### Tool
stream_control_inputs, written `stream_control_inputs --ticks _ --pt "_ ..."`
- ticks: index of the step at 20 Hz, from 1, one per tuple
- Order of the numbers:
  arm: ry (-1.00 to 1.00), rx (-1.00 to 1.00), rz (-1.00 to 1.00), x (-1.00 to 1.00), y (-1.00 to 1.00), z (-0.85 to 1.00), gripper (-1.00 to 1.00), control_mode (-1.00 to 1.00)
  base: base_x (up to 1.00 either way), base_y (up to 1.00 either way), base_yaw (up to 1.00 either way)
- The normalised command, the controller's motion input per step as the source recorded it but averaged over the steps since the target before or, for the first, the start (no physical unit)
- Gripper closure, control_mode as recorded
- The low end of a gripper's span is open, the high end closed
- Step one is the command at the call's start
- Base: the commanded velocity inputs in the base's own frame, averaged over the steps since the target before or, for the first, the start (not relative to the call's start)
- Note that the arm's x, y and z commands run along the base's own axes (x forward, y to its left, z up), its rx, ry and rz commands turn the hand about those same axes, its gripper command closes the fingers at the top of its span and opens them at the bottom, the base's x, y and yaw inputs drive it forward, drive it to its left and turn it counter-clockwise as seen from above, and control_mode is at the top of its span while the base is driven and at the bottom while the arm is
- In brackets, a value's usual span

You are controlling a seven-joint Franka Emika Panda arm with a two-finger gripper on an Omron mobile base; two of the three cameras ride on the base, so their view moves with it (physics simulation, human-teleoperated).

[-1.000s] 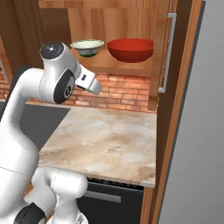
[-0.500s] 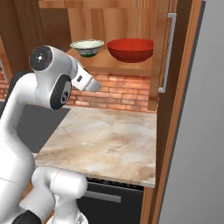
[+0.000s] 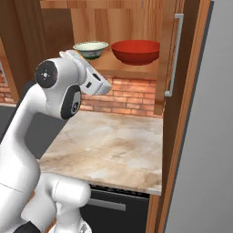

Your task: Take the smaller bowl and place it next to the appetizer plate on the dining counter , and place the larger bowl next to the plate with cooked food.

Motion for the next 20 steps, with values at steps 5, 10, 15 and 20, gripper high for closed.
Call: stream_control_inputs --ticks 5,10,15,20 --pt "0.00 0.00 0.00 0.10 -0.12 0.37 -1.00 -1.00 0.00 0.00 0.00" --pt "0.00 0.00 0.05 0.45 0.00 0.00 -1.00 -1.00 0.00 0.00 0.00" --pt "0.01 0.00 0.01 0.48 0.00 0.00 -1.00 -1.00 0.00 0.00 0.00" --pt "0.10 0.00 0.00 0.47 -0.04 0.00 -1.00 -1.00 0.00 0.00 0.00"
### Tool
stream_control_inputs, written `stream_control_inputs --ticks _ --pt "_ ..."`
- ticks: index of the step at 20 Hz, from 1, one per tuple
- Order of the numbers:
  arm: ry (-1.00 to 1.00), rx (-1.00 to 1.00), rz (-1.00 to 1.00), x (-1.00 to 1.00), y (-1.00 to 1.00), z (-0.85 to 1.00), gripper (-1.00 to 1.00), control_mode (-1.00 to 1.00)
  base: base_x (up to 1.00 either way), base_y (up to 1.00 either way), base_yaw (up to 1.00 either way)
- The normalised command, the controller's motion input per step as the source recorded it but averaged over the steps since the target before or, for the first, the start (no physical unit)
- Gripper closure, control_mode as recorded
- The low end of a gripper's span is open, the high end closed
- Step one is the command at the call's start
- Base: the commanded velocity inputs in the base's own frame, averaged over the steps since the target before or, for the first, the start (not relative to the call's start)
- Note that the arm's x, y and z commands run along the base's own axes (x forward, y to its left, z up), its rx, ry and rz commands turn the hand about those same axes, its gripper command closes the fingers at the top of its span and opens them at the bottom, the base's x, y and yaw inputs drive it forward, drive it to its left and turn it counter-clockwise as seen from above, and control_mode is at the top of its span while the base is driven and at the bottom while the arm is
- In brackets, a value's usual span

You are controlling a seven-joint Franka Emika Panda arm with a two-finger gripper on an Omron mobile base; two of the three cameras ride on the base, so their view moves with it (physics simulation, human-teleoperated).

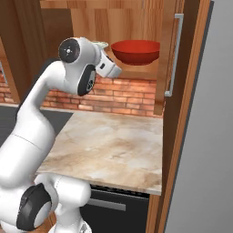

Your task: Take the smaller bowl and place it next to the appetizer plate on the dining counter , and place the larger bowl next to the plate with cooked food.

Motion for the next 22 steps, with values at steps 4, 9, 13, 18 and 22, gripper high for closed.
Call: stream_control_inputs --ticks 4,9,13,18,22 --pt "0.09 0.02 0.00 0.49 -0.16 0.00 -1.00 -1.00 0.00 0.00 0.00" --pt "0.07 0.04 0.00 0.44 -0.14 0.00 -1.00 -1.00 0.00 0.00 0.00" --pt "0.07 0.05 0.02 0.48 -0.04 0.00 -1.00 -1.00 0.00 0.00 0.00" --pt "0.13 0.05 0.05 0.46 -0.02 0.00 -1.00 -1.00 0.00 0.00 0.00" --pt "0.12 0.06 0.08 0.44 -0.10 0.00 -1.00 -1.00 0.00 0.00 0.00"
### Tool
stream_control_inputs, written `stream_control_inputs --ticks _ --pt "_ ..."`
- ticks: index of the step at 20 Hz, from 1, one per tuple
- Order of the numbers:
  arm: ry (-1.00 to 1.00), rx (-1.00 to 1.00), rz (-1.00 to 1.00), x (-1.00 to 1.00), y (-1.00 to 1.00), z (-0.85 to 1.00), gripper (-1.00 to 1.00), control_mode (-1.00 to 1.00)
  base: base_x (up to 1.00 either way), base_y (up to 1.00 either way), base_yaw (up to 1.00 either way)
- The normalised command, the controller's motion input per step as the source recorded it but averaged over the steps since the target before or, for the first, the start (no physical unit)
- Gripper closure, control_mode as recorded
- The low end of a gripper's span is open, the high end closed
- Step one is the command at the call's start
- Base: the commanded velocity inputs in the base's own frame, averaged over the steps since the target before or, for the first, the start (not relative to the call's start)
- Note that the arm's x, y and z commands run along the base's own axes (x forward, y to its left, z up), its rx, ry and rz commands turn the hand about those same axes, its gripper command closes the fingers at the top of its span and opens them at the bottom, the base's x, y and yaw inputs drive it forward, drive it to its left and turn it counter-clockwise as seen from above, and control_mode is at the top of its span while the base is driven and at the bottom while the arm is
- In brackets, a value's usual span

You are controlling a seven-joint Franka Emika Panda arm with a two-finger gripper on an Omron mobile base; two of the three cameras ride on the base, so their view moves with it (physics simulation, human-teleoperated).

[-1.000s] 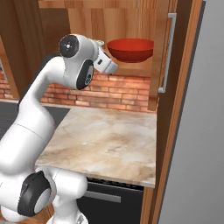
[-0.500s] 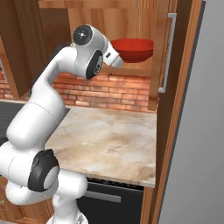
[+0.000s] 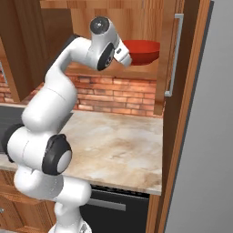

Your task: Take the smaller bowl and place it next to the appetizer plate on the dining counter , and place the larger bowl next to the plate with cooked food.

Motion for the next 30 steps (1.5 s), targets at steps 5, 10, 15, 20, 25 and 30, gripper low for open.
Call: stream_control_inputs --ticks 5,10,15,20,25,30 --pt "0.00 0.01 0.02 0.44 -0.16 -0.01 -1.00 -1.00 0.00 0.00 0.00" --pt "0.00 0.00 0.00 0.42 -0.18 -0.04 -1.00 -1.00 0.00 0.00 0.00" --pt "0.03 0.00 0.00 0.18 -0.03 -0.22 -1.00 -1.00 0.00 0.00 0.00" --pt "0.05 0.00 -0.03 0.01 0.00 -0.33 -1.00 -1.00 0.00 0.00 0.00" --pt "0.04 0.00 -0.07 0.00 0.00 -0.39 -1.00 -1.00 0.00 0.00 0.00" --pt "0.00 0.00 -0.10 0.08 -0.09 -0.06 -1.00 -1.00 0.00 0.00 0.00"
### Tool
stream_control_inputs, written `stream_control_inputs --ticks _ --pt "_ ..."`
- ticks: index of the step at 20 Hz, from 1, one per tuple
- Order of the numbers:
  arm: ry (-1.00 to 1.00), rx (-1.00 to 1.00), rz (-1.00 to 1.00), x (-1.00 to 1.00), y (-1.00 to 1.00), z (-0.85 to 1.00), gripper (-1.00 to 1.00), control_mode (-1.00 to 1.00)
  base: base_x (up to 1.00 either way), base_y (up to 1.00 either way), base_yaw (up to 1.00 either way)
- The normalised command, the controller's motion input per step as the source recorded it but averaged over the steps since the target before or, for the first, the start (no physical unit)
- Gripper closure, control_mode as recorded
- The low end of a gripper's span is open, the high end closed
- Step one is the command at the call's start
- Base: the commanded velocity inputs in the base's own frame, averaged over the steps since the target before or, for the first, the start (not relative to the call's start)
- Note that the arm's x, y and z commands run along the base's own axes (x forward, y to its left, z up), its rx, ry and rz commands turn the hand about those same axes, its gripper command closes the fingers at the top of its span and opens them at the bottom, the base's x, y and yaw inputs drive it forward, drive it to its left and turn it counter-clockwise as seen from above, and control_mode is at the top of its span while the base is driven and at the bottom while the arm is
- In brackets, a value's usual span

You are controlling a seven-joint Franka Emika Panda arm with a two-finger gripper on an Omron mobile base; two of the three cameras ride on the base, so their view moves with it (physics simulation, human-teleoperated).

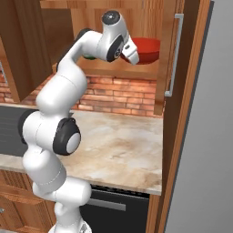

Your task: Take the smaller bowl and place it next to the appetizer plate on the dining counter , and place the larger bowl next to the plate with cooked food.

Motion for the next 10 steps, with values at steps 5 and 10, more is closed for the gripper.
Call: stream_control_inputs --ticks 5,10 --pt "0.00 0.00 -0.11 0.14 -0.23 0.00 -1.00 -1.00 0.00 0.00 0.00" --pt "0.00 0.00 -0.11 0.17 -0.22 0.00 -1.00 -1.00 0.00 0.00 0.00"
